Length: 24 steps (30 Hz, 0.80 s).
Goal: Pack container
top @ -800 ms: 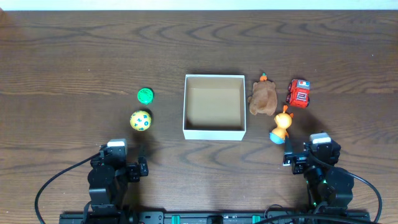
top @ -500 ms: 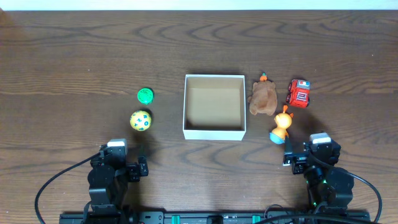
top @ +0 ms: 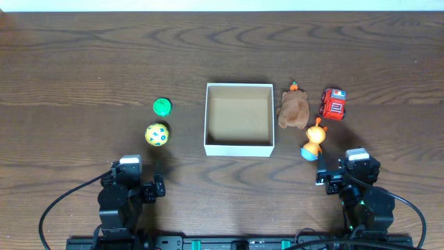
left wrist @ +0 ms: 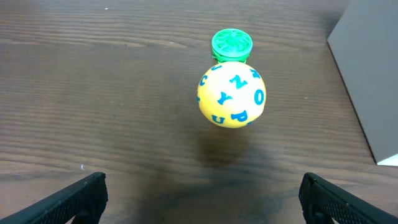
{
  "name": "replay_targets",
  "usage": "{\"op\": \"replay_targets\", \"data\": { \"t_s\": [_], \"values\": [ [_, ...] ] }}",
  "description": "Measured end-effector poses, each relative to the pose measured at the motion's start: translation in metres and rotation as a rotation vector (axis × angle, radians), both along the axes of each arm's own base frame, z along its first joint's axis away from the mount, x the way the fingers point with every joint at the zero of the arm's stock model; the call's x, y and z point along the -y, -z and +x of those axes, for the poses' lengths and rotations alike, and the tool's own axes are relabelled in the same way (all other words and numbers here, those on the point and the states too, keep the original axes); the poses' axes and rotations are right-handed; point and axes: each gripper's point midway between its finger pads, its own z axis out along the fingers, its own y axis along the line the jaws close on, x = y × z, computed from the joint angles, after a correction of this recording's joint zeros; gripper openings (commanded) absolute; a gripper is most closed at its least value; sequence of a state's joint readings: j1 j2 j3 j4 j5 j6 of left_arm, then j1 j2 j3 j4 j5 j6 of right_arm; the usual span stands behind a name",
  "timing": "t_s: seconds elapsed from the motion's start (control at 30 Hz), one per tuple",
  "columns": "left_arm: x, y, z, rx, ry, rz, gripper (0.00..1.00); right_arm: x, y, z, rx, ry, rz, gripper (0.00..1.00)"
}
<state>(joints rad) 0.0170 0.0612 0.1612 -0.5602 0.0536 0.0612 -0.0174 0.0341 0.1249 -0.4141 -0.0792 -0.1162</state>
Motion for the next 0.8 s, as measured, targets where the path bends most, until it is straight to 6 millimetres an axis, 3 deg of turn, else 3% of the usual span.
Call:
{"op": "replay_targets", "data": {
  "t_s": [0.6, 0.8],
  "values": [
    [-0.001, -0.004, 0.002, 0.018, 0.0, 0.009, 0.98, 0.0, -0.002, 0.001, 0.009, 0.0, 0.0, 0.99],
    [0.0, -0.002, 0.001, 0.009, 0.004, 0.004, 0.98, -0.007, -0.012, 0.003, 0.051, -0.037, 0.011, 0.99]
  ]
}}
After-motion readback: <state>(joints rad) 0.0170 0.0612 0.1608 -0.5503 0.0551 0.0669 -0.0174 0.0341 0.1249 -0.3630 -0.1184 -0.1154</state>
